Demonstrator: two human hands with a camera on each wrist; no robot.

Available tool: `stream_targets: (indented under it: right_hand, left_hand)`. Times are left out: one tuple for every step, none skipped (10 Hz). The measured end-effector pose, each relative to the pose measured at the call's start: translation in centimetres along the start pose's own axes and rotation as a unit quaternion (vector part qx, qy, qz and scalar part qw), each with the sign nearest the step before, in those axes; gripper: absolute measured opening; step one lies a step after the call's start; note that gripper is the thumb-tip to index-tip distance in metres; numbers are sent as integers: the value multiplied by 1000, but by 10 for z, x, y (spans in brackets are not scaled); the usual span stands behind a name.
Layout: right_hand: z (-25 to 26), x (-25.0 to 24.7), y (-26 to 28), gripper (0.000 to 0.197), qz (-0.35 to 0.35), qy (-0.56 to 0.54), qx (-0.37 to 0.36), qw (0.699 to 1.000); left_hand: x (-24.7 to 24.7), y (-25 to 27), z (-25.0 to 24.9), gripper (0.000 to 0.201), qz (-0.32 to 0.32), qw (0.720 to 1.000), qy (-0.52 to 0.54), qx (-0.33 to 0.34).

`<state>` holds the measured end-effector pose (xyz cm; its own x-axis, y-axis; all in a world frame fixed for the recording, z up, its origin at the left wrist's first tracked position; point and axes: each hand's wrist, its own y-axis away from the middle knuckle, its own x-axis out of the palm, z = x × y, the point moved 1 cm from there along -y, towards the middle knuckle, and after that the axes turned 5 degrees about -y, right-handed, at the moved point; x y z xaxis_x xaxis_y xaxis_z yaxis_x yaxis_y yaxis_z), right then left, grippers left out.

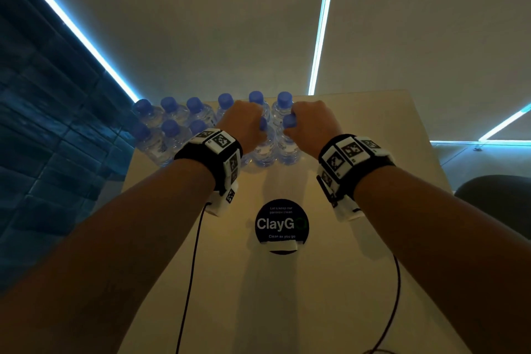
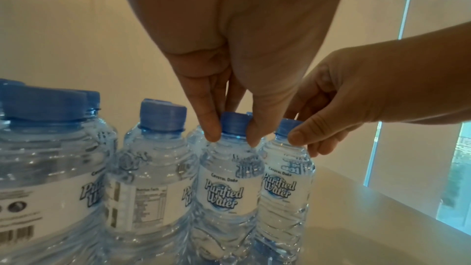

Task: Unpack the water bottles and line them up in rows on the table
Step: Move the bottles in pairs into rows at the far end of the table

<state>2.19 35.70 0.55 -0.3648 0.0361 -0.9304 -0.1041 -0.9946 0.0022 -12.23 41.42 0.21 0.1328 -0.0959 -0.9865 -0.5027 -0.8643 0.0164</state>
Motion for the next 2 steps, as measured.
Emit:
stream_targets:
  right_hand:
    - [-3,1,4,17,0,-40,15,999]
    - [-8,0,14,43,-26,-101,53,993]
  left_hand:
    - [-6,11,2,21,-3,1000,3,4]
    - [-20,24,7,23,-65,997,30,7]
